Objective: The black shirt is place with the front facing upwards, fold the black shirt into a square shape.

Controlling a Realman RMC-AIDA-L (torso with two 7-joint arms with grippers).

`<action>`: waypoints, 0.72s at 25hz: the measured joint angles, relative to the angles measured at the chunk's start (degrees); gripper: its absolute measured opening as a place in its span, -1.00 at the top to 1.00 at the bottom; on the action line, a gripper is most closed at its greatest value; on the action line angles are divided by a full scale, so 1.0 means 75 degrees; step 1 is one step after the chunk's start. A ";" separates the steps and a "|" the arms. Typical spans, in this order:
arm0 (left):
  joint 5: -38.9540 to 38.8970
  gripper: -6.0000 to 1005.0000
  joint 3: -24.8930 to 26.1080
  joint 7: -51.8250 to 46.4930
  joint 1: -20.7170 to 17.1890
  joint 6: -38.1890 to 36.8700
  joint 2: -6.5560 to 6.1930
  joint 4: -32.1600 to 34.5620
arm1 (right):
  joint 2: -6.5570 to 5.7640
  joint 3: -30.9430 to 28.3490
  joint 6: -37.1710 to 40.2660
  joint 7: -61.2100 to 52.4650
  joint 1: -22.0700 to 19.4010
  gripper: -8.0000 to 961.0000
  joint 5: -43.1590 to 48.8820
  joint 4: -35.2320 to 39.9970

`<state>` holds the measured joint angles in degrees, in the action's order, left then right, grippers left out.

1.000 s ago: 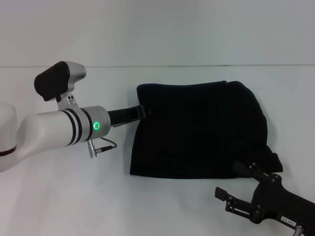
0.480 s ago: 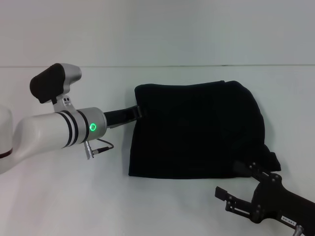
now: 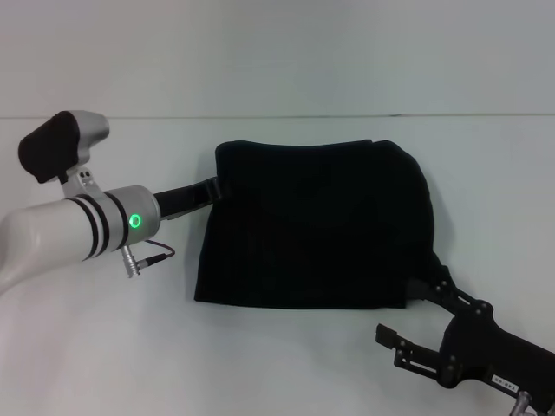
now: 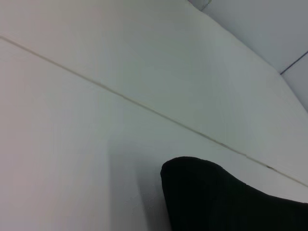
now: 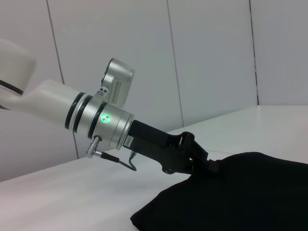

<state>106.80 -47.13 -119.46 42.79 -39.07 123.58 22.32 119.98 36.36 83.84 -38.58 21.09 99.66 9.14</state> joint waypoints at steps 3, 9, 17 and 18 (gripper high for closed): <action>-0.0003 0.84 0.0056 0.0083 -0.0038 0.0011 -0.0010 0.0013 | 0.0008 0.0002 0.0000 0.0000 0.0017 -0.87 0.0000 -0.0002; -0.0235 0.81 0.0064 0.0351 -0.0138 -0.0039 0.0035 0.0095 | 0.0011 0.0003 0.0000 0.0000 0.0026 -0.87 0.0000 -0.0021; -0.0724 0.77 0.0057 0.1035 -0.0633 -0.0818 0.0030 0.0585 | 0.0016 -0.0016 0.0038 0.0000 0.0024 -0.88 -0.0013 -0.0029; -0.0724 0.76 0.0057 0.1088 -0.0763 -0.1013 0.0026 0.0772 | 0.0020 -0.0044 0.0048 0.0000 0.0024 -0.88 -0.0030 -0.0024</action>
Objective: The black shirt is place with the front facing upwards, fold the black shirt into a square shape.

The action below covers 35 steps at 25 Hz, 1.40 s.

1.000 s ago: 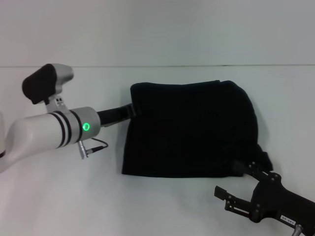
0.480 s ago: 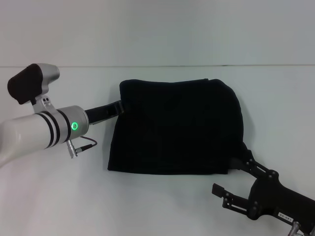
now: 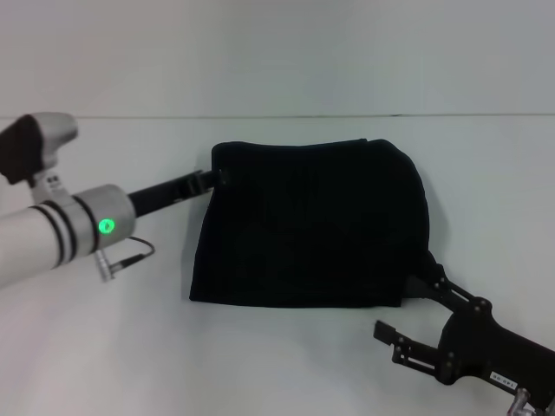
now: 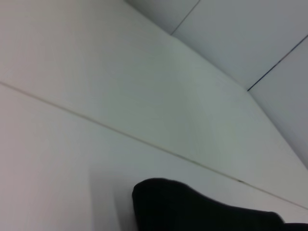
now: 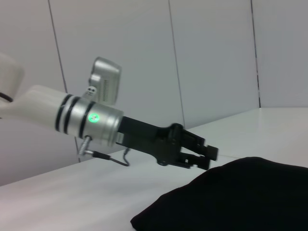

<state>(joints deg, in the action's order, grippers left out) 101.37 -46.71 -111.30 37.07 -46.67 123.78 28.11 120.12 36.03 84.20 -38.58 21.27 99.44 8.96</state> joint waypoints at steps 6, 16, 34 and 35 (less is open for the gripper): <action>-0.0155 -0.03 0.0037 0.1328 -0.1161 -0.2280 0.0008 0.1671 | 0.0004 -0.0176 0.0083 0.0000 0.0066 -0.88 -0.0294 0.0019; -0.0695 -0.73 0.0386 0.6610 -0.2984 -0.6100 0.0052 0.1444 | 0.0003 -0.0180 -0.0128 0.0067 0.0293 -0.87 -0.0524 -0.0031; 0.0264 -0.89 0.0505 0.7259 -0.3319 -0.5611 0.0024 0.0385 | -0.0009 0.0156 -0.0358 0.0705 -0.0323 -0.88 -0.0248 -0.0315; 0.0253 -0.89 0.0515 0.7253 -0.3303 -0.5615 0.0024 0.0385 | -0.0009 0.0156 -0.0359 0.0705 -0.0323 -0.88 -0.0256 -0.0312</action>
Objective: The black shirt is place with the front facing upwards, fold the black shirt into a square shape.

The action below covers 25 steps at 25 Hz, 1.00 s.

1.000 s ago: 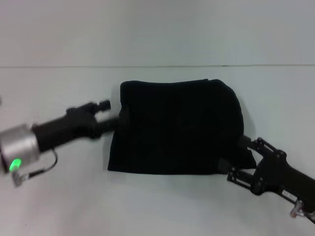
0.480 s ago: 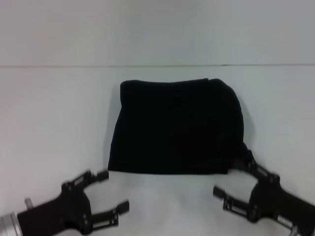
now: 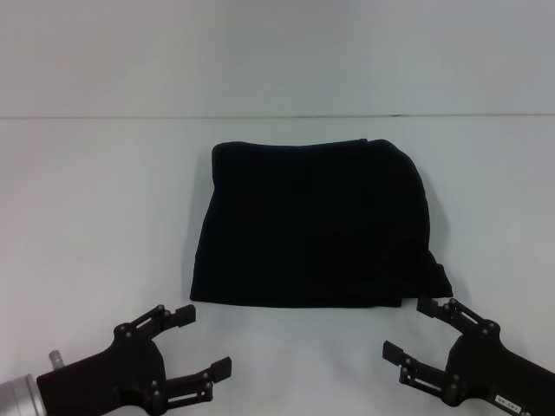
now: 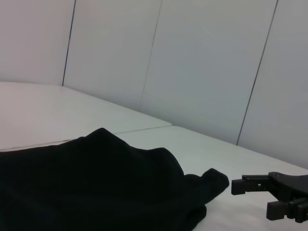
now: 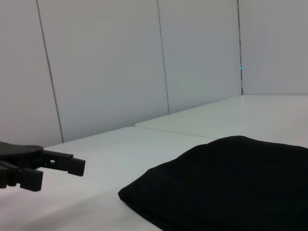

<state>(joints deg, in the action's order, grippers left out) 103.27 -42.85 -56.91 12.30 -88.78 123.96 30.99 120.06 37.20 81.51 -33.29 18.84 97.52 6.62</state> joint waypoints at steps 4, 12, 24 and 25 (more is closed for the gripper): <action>-0.0004 -0.89 0.0053 -0.0036 0.0029 -0.0052 -0.0002 -0.0004 | 0.0000 -0.0010 0.0022 0.0000 -0.0004 -0.88 -0.0028 -0.0001; -0.0004 -0.89 0.0080 -0.0043 0.0029 -0.0078 -0.0004 -0.0008 | 0.0000 -0.0009 0.0058 -0.0002 0.0008 -0.87 -0.0031 0.0004; 0.0001 -0.89 0.0076 -0.0067 0.0014 -0.0081 -0.0005 -0.0008 | 0.0012 -0.0003 0.0065 -0.0003 0.0062 -0.87 -0.0030 -0.0002; 0.0001 -0.89 0.0075 -0.0071 0.0016 -0.0081 -0.0004 -0.0008 | 0.0012 -0.0003 0.0065 -0.0003 0.0064 -0.87 -0.0031 -0.0003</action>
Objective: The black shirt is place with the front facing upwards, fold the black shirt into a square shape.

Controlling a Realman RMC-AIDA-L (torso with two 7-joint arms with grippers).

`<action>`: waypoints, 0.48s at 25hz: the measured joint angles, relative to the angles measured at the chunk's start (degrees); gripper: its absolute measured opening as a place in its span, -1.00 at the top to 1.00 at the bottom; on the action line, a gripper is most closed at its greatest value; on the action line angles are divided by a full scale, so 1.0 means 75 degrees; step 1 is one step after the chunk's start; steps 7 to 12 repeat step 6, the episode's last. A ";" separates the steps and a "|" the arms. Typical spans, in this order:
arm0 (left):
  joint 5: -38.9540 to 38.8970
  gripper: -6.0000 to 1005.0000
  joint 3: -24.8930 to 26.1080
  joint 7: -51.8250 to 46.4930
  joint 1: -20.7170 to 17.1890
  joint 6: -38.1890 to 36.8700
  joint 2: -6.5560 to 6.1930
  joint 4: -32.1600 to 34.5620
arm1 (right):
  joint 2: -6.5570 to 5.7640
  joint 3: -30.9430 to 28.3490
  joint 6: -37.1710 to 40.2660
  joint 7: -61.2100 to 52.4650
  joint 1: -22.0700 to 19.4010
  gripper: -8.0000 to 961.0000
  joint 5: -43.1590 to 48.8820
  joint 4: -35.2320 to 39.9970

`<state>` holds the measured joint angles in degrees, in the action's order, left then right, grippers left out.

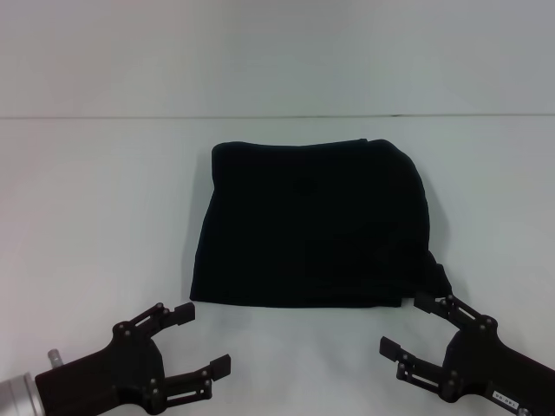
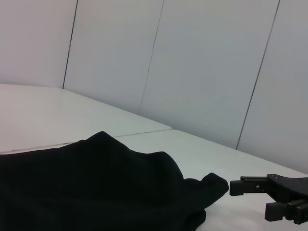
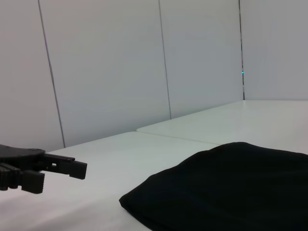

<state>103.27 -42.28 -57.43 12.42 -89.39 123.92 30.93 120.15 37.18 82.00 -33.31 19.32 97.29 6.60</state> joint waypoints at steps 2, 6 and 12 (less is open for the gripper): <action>0.0000 -0.89 0.0000 -0.0001 0.0002 0.0000 0.0000 0.0000 | 0.0000 0.0000 0.0000 -0.0011 0.0001 -0.87 0.0001 -0.0001; 0.0000 -0.89 0.0000 -0.0004 0.0005 0.0003 0.0000 0.0000 | 0.0000 -0.0001 0.0000 -0.0036 0.0002 -0.87 0.0001 -0.0002; 0.0000 -0.89 0.0000 -0.0004 0.0005 0.0003 0.0000 0.0000 | 0.0000 -0.0001 0.0000 -0.0036 0.0002 -0.87 0.0001 -0.0002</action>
